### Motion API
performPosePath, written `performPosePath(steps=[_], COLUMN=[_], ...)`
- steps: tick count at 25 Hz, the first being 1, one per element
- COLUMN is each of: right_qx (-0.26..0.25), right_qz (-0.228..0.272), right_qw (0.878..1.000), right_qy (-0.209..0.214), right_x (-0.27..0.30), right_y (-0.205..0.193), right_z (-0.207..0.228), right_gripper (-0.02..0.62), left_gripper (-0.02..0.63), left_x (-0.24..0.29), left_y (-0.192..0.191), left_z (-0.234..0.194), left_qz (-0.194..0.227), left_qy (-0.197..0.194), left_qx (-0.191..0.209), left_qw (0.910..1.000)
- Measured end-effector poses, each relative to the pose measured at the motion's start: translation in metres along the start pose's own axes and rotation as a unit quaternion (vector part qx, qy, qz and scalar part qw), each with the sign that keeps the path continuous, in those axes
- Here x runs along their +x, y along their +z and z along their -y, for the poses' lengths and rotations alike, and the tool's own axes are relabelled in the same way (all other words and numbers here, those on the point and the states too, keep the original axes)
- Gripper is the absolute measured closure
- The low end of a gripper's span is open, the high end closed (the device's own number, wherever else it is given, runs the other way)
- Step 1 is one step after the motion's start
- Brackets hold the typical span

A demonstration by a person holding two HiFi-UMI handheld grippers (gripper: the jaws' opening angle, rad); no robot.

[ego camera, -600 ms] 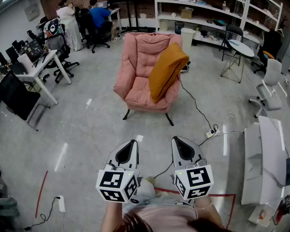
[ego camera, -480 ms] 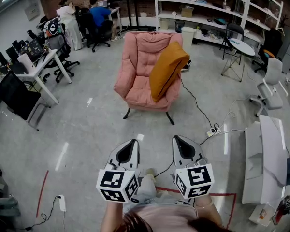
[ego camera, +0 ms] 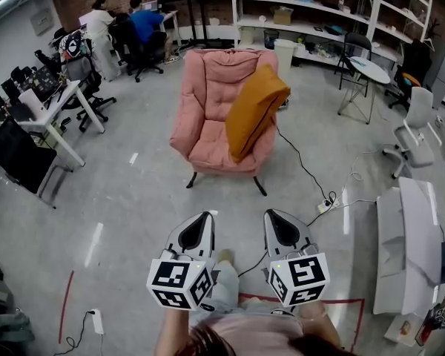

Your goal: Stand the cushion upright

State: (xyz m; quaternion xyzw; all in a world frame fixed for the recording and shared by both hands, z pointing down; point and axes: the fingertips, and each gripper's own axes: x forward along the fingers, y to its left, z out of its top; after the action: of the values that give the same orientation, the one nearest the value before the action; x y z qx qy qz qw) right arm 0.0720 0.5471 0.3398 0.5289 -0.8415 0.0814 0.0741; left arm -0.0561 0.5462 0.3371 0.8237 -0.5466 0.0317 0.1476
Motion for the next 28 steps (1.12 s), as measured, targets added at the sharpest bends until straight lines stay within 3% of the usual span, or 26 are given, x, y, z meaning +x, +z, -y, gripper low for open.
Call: performPosePath(steps=[28], right_qx=[0.028], right_qz=[-0.006], right_qw=[0.999], right_qy=[-0.039], right_x=[0.179], right_y=[0.030], right_z=[0.035], right_gripper=[0.580], left_gripper=[0.614], left_x=[0.157], left_y=[0.049], left_z=[-0.114], left_qz=[-0.010], left_qy=[-0.053], left_qx=[-0.018], left_qw=[0.9984])
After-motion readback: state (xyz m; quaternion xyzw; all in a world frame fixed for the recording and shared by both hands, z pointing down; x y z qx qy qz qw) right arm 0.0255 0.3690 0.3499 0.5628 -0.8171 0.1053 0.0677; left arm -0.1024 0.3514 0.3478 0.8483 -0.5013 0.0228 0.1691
